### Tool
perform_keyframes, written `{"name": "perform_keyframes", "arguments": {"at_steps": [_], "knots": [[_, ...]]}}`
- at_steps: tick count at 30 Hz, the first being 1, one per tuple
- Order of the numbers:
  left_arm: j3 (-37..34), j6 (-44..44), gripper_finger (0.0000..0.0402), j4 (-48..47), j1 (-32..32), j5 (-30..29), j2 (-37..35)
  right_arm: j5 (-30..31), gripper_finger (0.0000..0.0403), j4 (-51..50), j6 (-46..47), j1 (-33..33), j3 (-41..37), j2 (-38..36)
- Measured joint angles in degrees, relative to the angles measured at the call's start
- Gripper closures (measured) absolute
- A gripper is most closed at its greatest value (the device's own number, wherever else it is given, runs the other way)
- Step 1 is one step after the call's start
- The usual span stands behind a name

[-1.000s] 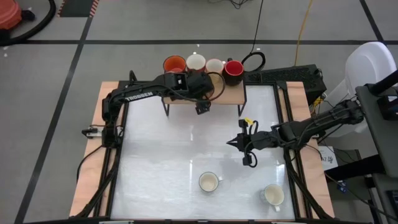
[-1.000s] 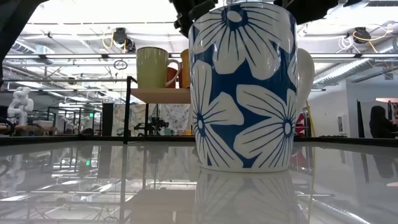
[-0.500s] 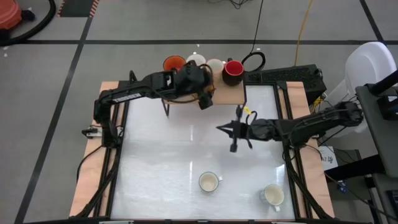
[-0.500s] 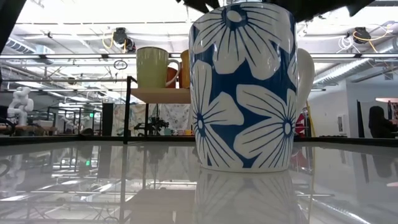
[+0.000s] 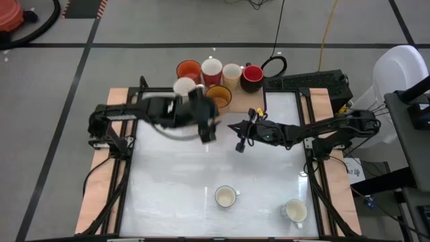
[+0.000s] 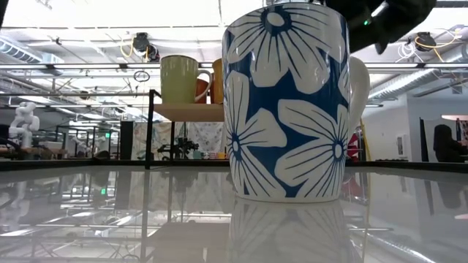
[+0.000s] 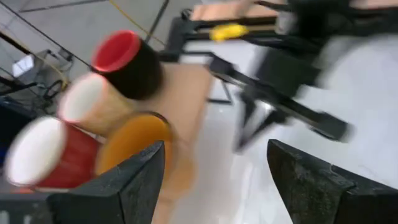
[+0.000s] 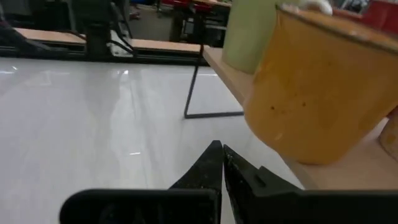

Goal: Place coffee mugs
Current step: Put the yellow mug on the shelf

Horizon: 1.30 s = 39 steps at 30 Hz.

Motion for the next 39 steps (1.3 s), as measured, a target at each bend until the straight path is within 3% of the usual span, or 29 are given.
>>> {"name": "perform_keyframes", "arguments": {"at_steps": [3, 9, 17, 27, 39], "knots": [[-8.04, -3.33, 0.0118, 0.97, -4.94, -4.99, -2.91, 0.0, 0.0403, 0.24, 0.76, -0.9, 0.0, 1.79], [-30.54, -8.29, 0.0118, 12.61, -12.65, -15.69, -11.5, 2.21, 0.0403, 3.81, 0.88, -1.48, 0.0, 3.68], [-54.01, -9.88, 0.0118, 33.02, -18.58, -16.52, -20.63, 8.33, 0.0403, 6.66, -0.14, -2.03, 0.0, 3.81], [-67.62, -11.79, 0.0118, 46.91, -20.97, -16.59, -21.48, 9.75, 0.0403, 7.72, 1.16, -5.34, 0.02, 3.81], [-73.58, -7.61, 0.0118, 59.84, -19.67, -16.65, -21.42, -3.68, 0.0403, 7.82, 1.54, -8.5, 0.02, 3.86]]}}
